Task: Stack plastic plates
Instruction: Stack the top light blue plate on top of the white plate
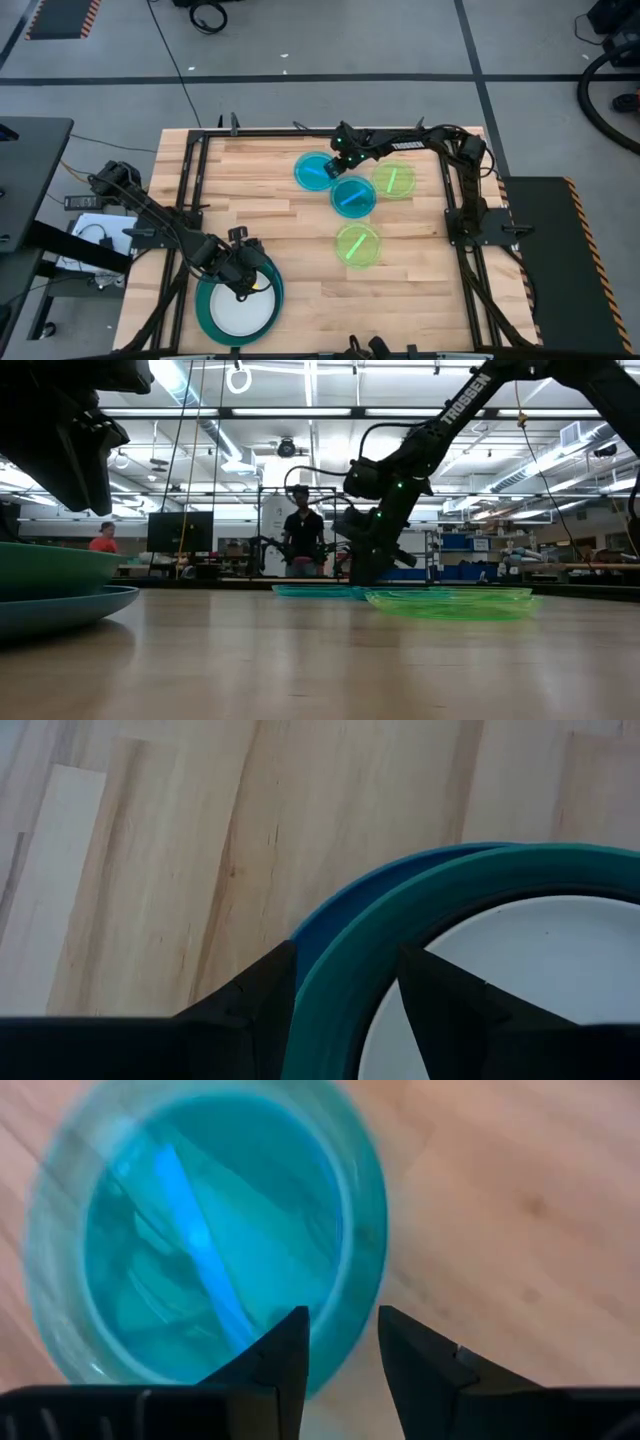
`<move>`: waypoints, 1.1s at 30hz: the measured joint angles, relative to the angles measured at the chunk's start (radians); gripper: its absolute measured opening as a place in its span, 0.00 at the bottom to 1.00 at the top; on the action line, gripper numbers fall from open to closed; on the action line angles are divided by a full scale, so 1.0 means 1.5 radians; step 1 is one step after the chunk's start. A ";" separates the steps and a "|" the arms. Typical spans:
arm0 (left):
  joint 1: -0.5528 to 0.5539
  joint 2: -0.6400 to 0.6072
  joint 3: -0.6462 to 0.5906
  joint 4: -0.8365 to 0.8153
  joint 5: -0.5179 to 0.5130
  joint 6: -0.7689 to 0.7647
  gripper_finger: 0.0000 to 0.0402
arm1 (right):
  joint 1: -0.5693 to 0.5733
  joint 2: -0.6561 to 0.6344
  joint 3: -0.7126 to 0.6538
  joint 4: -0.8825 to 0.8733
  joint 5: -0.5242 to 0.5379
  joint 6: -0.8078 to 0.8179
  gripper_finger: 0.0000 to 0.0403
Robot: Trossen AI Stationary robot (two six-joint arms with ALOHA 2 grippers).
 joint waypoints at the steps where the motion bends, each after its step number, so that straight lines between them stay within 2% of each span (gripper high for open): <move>1: 0.000 0.000 0.000 0.000 0.000 0.000 0.45 | 0.000 0.002 -0.001 -0.012 0.000 0.003 0.32; 9: 0.000 0.000 0.000 0.001 0.006 0.000 0.45 | -0.001 0.009 -0.001 0.018 0.003 -0.003 0.28; 24: 0.000 0.000 0.000 -0.001 0.007 -0.011 0.45 | -0.002 0.009 0.000 0.035 0.005 -0.022 0.02; 30: 0.000 0.000 0.000 0.002 0.007 -0.025 0.45 | -0.002 0.009 0.000 0.061 0.005 -0.022 0.02; 33: 0.000 0.000 0.000 0.003 0.007 -0.029 0.45 | -0.002 0.009 0.000 0.074 -0.018 -0.022 0.02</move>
